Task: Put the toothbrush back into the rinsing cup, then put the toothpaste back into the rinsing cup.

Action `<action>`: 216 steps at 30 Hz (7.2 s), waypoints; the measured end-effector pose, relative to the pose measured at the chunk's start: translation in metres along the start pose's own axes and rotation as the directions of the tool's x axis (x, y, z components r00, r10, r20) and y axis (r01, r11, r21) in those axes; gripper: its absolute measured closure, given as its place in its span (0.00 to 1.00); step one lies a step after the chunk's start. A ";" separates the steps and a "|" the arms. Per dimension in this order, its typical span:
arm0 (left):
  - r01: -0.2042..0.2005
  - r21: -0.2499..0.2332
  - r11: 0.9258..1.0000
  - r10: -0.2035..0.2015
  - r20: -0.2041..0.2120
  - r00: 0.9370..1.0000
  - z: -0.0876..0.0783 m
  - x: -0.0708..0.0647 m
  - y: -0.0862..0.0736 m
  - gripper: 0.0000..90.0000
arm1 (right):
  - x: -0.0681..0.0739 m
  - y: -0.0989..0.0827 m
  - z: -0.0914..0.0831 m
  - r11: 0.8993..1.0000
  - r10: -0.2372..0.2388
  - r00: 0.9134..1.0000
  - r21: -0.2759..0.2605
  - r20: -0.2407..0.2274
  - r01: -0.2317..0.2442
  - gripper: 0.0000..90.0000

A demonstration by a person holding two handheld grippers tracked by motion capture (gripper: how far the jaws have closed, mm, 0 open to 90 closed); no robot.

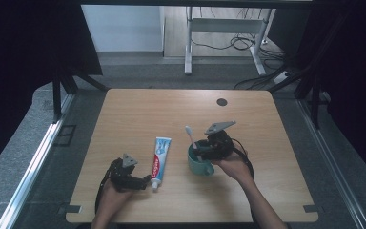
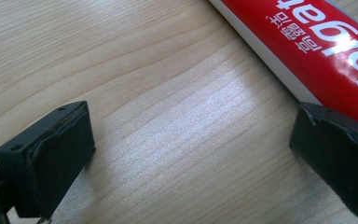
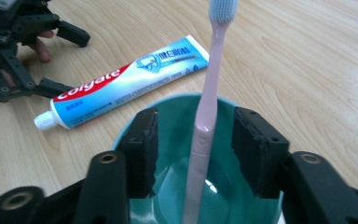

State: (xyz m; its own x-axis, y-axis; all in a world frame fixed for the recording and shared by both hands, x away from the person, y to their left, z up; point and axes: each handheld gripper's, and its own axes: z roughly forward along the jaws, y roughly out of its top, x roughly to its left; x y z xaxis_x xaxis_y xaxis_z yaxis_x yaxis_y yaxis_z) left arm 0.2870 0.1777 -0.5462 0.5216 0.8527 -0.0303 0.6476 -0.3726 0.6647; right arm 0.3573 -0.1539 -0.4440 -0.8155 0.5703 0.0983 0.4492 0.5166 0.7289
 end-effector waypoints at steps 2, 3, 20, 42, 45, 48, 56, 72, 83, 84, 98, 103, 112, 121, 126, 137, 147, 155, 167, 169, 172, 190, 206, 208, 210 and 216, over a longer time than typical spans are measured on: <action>0.000 0.000 1.000 0.000 0.000 1.000 0.000 0.000 0.000 0.00 | 0.001 0.002 -0.002 1.000 -0.013 1.000 -0.006 0.002 0.013 0.51; 0.002 -0.001 1.000 -0.002 0.001 1.000 0.000 0.000 0.000 0.00 | 0.003 0.003 -0.003 1.000 -0.029 1.000 -0.009 0.010 0.029 0.48; 0.005 -0.002 1.000 -0.005 0.000 1.000 0.000 0.000 0.000 0.00 | 0.007 0.001 -0.017 0.996 -0.088 0.995 -0.025 0.055 0.089 0.30; 0.004 -0.003 1.000 -0.004 0.000 1.000 0.000 0.000 0.000 0.00 | -0.003 -0.028 -0.049 0.996 -0.061 0.991 -0.052 0.115 0.067 0.14; 0.004 -0.004 1.000 -0.004 0.000 1.000 0.000 0.000 0.000 0.00 | -0.004 -0.034 -0.054 0.996 -0.056 0.991 -0.059 0.125 0.064 0.14; 0.005 -0.004 1.000 -0.005 0.000 1.000 0.000 0.000 0.000 0.00 | -0.006 -0.044 -0.060 0.996 -0.040 0.990 -0.070 0.134 0.050 0.14; 0.008 -0.004 1.000 -0.008 0.000 1.000 0.000 0.000 0.000 0.00 | -0.009 -0.061 -0.071 0.997 -0.018 0.986 -0.066 0.167 0.030 0.13; 0.000 0.002 1.000 0.000 0.000 1.000 0.000 0.000 0.000 0.00 | -0.014 -0.095 -0.078 0.999 0.028 0.975 -0.049 0.220 -0.018 0.14; 0.001 0.001 1.000 -0.001 0.000 1.000 0.000 0.000 0.000 0.00 | -0.015 -0.117 -0.070 0.997 0.052 0.974 -0.069 0.223 -0.037 0.15; 0.001 0.001 1.000 -0.001 0.001 1.000 0.000 0.000 0.000 0.00 | -0.016 -0.119 -0.069 0.997 0.054 0.974 -0.072 0.221 -0.039 0.15; 0.000 0.001 1.000 0.000 -0.001 1.000 0.000 0.000 0.000 0.00 | -0.019 -0.146 -0.057 0.995 0.090 0.970 -0.066 0.226 -0.077 0.12; 0.000 0.001 1.000 0.000 0.001 1.000 0.000 0.000 0.000 0.00 | -0.020 -0.154 -0.054 0.995 0.093 0.971 -0.058 0.218 -0.083 0.12; -0.001 0.002 1.000 0.001 0.003 1.000 0.000 0.000 0.000 0.00 | -0.020 -0.161 -0.047 0.996 0.086 0.973 -0.047 0.212 -0.078 0.12; -0.015 0.005 1.000 0.015 0.010 1.000 -0.002 0.003 0.000 0.03 | -0.022 -0.167 -0.045 0.996 0.086 0.972 -0.032 0.220 -0.081 0.12; -0.014 0.006 1.000 0.014 0.013 1.000 -0.006 0.005 0.001 0.12 | -0.023 -0.170 -0.041 0.997 0.073 0.973 -0.008 0.221 -0.073 0.13; 0.015 -0.051 0.999 -0.014 0.031 0.999 -0.023 0.004 0.011 0.27 | -0.024 -0.170 -0.042 0.996 0.084 0.971 -0.012 0.222 -0.084 0.15; -0.019 -0.075 0.997 0.026 0.097 0.995 -0.032 0.003 0.018 0.77 | -0.024 -0.170 -0.042 0.995 0.096 0.968 -0.015 0.230 -0.095 0.15; -0.023 -0.123 0.992 0.039 0.129 0.991 -0.039 -0.001 0.023 1.00 | -0.024 -0.170 -0.042 0.995 0.096 0.968 -0.015 0.230 -0.095 0.15; -0.036 -0.096 0.995 0.054 0.189 0.980 -0.034 -0.026 0.036 0.99 | -0.024 -0.170 -0.042 0.995 0.095 0.968 -0.014 0.230 -0.094 0.15; -0.039 -0.096 0.995 0.057 0.195 0.979 -0.033 -0.028 0.037 0.99 | -0.024 -0.170 -0.042 0.995 0.095 0.968 -0.014 0.231 -0.094 0.15; -0.056 -0.087 0.995 0.073 0.208 0.975 -0.031 -0.034 0.038 0.99 | -0.024 -0.170 -0.042 0.995 0.095 0.968 -0.014 0.231 -0.094 0.15; -0.125 -0.032 0.992 0.129 0.250 0.960 -0.018 -0.054 0.036 0.98 | -0.024 -0.170 -0.042 0.995 0.095 0.968 -0.014 0.230 -0.095 0.15; -0.080 -0.009 0.997 0.080 0.187 0.979 -0.026 -0.029 0.030 0.98 | -0.024 -0.170 -0.042 0.995 0.095 0.968 -0.014 0.231 -0.094 0.15; -0.071 -0.009 0.997 0.071 0.180 0.981 -0.027 -0.026 0.029 0.98 | -0.024 -0.170 -0.042 0.995 0.095 0.968 -0.014 0.231 -0.094 0.15; -0.059 -0.008 0.998 0.060 0.174 0.983 -0.027 -0.023 0.028 0.98 | -0.024 -0.170 -0.042 0.995 0.095 0.968 -0.014 0.231 -0.094 0.15; -0.079 -0.005 0.997 0.079 0.177 0.981 -0.024 -0.025 0.028 0.94 | -0.024 -0.170 -0.042 0.995 0.095 0.968 -0.014 0.231 -0.094 0.15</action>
State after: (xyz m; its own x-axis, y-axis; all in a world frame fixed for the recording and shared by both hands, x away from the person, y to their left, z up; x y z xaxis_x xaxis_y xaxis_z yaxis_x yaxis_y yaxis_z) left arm 0.2789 0.1542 -0.5088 0.6611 0.7422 -0.1097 0.6016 -0.4371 0.6686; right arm 0.2853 -0.2819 -0.5420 -0.6628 0.7487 0.0082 0.5188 0.4514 0.7260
